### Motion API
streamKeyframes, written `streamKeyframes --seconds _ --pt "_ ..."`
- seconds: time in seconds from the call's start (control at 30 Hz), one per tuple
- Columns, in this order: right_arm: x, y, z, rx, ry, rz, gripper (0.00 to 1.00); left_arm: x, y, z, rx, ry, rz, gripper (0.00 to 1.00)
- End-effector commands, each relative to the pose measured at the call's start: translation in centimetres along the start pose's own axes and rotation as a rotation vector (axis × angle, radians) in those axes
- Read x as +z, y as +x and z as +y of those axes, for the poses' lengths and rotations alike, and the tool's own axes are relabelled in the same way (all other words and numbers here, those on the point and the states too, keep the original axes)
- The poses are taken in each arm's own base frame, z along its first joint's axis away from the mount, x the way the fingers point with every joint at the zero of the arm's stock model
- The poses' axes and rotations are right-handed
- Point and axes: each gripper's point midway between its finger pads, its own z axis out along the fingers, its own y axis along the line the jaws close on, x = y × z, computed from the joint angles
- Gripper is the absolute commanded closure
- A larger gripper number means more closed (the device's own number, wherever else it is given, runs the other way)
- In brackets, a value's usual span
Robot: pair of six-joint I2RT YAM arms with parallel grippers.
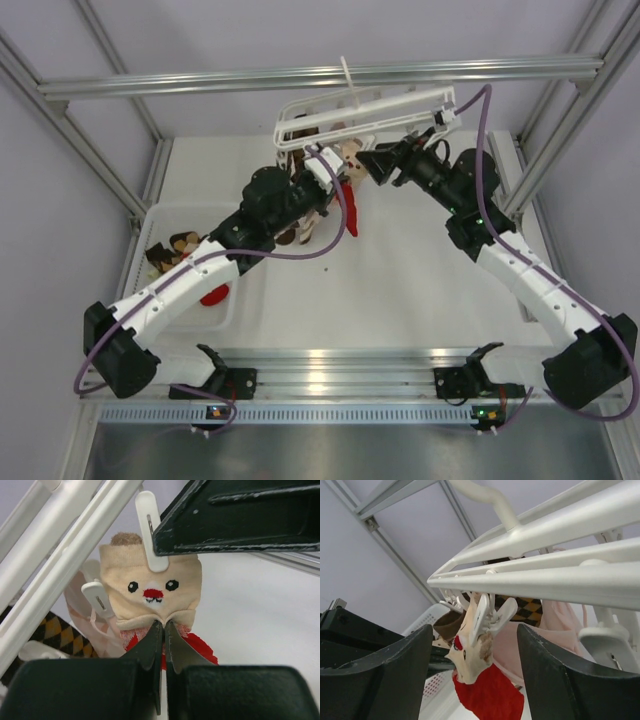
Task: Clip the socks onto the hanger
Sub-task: Clamp the sock onto the hanger.
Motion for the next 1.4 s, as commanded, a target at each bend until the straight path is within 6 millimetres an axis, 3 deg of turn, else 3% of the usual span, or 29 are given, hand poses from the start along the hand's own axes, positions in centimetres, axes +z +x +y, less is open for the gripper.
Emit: streamKeyframes --seconds 0.0,0.17,0.2,0.37,0.5,0.63,0.77,1.13,1.23,1.37 --pt "-2.0 -1.9 1.7 -0.035 -0.05 -0.035 0.32 -2.0 -0.9 0.7 -0.069 -0.062 -0.008 1.0" --pt "-4.9 -0.3 2.7 -0.034 -0.075 0.007 0.3 -4.0 -0.3 0.8 -0.112 -0.087 0.025 1.0" --pt "-5.5 -0.3 3.0 -0.04 -0.084 0.008 0.29 -4.4 0.7 0.4 -0.122 -0.079 0.06 1.0" --pt "-9.1 0.7 4.8 -0.065 -0.149 0.022 0.31 -6.4 2.2 1.7 -0.154 -0.156 0.12 1.0" --pt "-10.5 0.6 4.9 -0.1 -0.136 0.006 0.33 -7.1 2.6 2.8 -0.184 -0.182 0.126 1.0" --pt "-10.2 -1.7 3.4 -0.193 -0.041 -0.063 0.37 -7.5 2.4 2.9 -0.198 -0.171 0.114 1.0" --pt "-8.9 -3.3 3.4 -0.233 -0.047 -0.093 0.38 -7.7 2.2 2.2 -0.184 -0.127 0.102 0.99" --pt "-6.8 -4.3 3.5 -0.254 -0.08 -0.119 0.39 -7.6 1.6 1.8 -0.175 -0.099 0.087 0.93" --pt "-6.3 -4.7 3.5 -0.254 -0.086 -0.126 0.48 -7.7 1.3 1.6 -0.176 -0.084 0.085 0.86" --pt "-6.1 -5.2 4.1 -0.261 -0.109 -0.138 0.63 -8.2 0.1 1.6 -0.174 -0.079 0.06 0.65"
